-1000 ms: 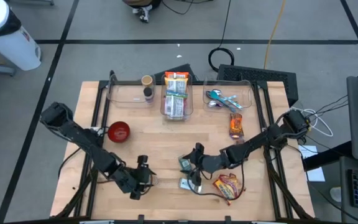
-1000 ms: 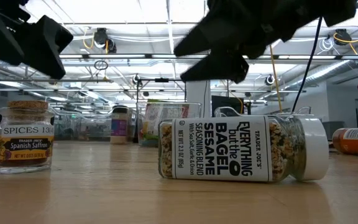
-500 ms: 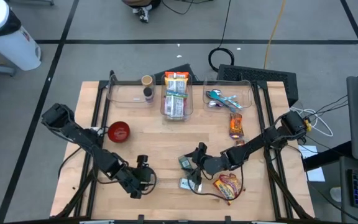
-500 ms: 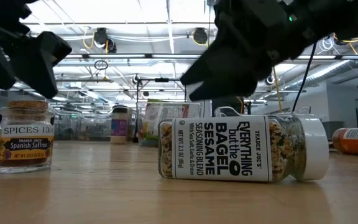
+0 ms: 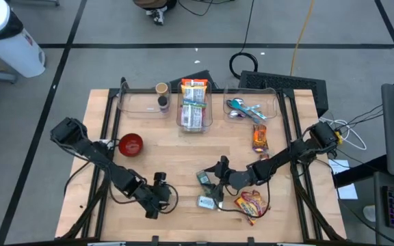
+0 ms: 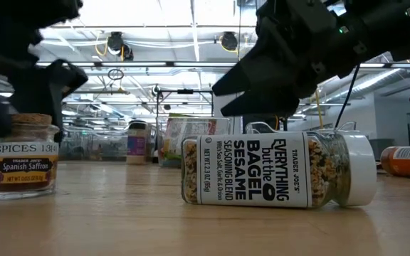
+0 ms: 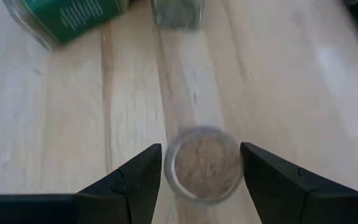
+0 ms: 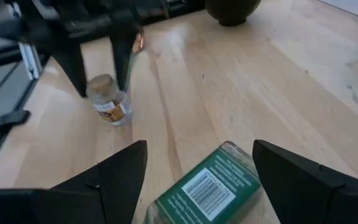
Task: Pick & Place Food Item
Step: Put the brown seasoning bottle into the left transparent bin
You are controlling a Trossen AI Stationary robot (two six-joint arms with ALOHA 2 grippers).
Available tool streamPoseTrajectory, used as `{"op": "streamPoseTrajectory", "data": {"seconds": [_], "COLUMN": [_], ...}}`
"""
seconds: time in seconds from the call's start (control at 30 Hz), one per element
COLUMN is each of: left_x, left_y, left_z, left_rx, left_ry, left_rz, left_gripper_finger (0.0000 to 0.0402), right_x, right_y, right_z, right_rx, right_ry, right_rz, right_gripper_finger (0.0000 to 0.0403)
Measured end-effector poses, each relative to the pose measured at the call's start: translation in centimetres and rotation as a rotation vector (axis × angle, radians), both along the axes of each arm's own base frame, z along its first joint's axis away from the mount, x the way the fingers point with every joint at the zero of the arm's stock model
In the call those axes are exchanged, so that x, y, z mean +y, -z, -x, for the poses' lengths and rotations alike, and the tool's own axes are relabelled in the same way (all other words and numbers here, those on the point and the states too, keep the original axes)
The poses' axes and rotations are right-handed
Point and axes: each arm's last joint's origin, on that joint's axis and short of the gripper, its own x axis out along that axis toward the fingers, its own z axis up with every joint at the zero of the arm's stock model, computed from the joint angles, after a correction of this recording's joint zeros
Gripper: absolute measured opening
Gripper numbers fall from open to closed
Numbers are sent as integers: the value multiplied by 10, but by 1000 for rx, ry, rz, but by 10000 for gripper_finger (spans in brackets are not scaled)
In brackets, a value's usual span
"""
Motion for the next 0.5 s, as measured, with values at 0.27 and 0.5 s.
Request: {"op": "streamPoseTrajectory", "data": {"seconds": [0.27,0.5], "left_x": [7,12], "left_y": [8,8], "left_z": [-6,-9], "left_rx": [49,51], "left_ry": [-13,-29], "left_rz": [12,14], "left_gripper_finger": [225,219], "right_x": [-1,-1], "right_y": [1,1], "right_z": [1,1], "right_rx": [-13,-11], "right_ry": [1,4], "right_rz": [-6,-4], "right_gripper_finger": [283,283]}}
